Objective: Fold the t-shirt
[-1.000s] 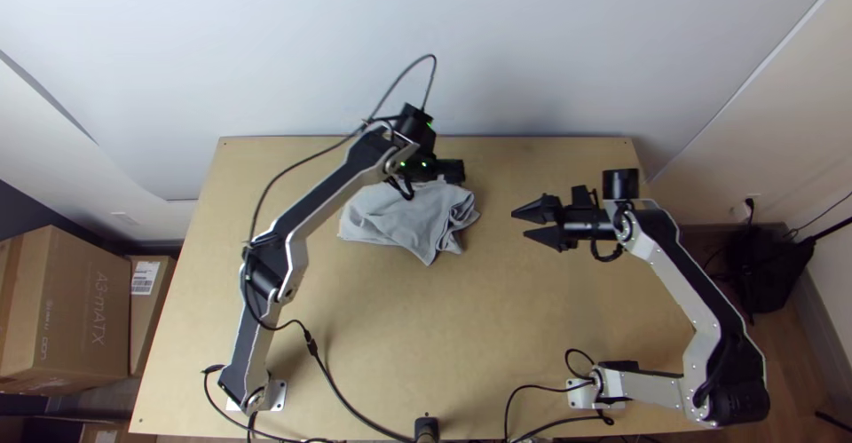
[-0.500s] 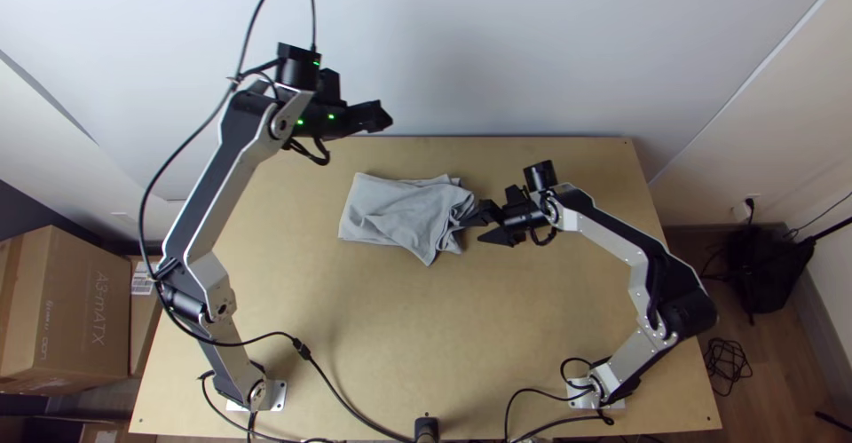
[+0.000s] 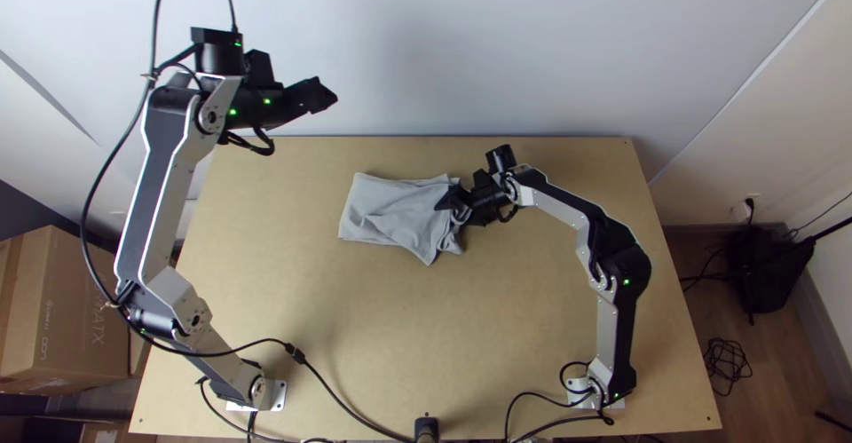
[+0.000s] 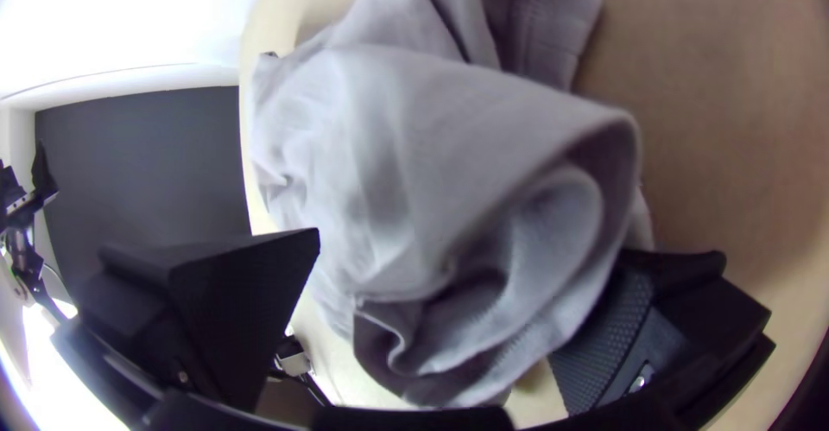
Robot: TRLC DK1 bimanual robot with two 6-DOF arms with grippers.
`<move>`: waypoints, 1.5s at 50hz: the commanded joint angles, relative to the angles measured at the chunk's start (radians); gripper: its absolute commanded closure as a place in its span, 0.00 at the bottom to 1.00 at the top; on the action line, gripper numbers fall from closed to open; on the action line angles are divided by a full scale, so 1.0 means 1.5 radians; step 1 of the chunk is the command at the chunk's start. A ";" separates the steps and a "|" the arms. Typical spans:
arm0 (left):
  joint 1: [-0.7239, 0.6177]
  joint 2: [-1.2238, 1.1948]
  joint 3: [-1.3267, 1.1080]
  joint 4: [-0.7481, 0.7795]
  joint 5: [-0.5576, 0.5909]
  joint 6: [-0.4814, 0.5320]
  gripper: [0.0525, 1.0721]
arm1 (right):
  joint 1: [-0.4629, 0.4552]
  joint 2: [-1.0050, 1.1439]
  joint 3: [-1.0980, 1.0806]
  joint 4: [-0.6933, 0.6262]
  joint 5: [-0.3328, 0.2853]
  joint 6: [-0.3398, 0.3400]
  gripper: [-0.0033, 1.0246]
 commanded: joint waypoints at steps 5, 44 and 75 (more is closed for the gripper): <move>0.023 -0.034 0.007 -0.023 -0.003 -0.016 0.04 | 0.022 0.063 0.069 0.004 0.014 0.000 0.06; 0.041 -0.052 0.007 -0.046 -0.004 -0.026 0.04 | -0.245 0.069 0.070 0.024 0.038 -0.024 0.97; 0.045 -0.066 0.005 -0.051 -0.003 -0.025 0.04 | -0.624 0.030 0.077 0.016 0.034 -0.058 0.11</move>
